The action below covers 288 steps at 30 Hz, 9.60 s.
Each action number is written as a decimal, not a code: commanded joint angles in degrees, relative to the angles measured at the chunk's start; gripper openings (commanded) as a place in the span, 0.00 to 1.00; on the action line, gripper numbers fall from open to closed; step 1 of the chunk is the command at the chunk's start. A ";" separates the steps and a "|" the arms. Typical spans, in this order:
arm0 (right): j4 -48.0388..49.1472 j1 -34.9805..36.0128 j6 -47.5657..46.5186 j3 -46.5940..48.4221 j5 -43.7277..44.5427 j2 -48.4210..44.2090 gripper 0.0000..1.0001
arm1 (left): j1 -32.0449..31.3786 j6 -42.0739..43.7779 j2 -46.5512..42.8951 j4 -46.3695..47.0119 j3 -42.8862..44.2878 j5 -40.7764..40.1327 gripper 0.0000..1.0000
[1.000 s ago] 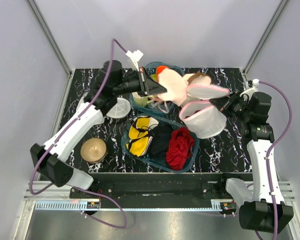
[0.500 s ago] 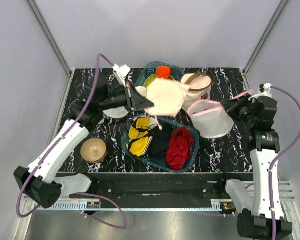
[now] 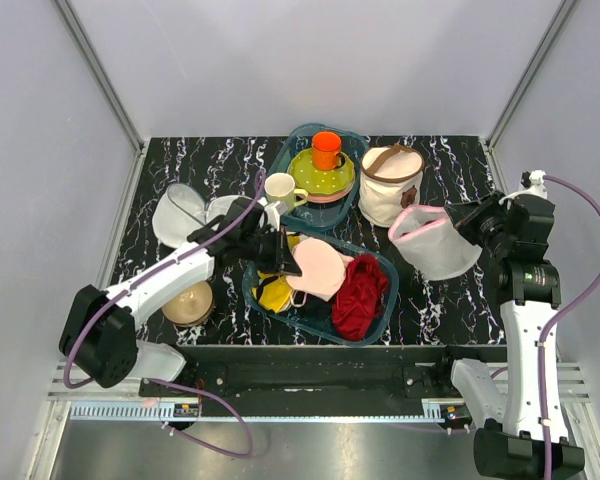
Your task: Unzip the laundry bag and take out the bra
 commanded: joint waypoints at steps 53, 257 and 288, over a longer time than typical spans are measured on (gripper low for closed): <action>23.26 1.53 1.98 -2.03 -28.62 0.50 0.00 | -13.63 -3.20 25.74 14.47 40.89 3.92 0.47; -4.16 1.97 -4.79 5.71 25.44 -7.32 0.00 | -8.27 -6.46 0.15 19.92 26.74 3.92 0.00; -0.12 2.14 -6.46 1.93 26.13 -6.97 0.00 | -10.73 4.36 15.12 12.45 14.00 -19.02 0.00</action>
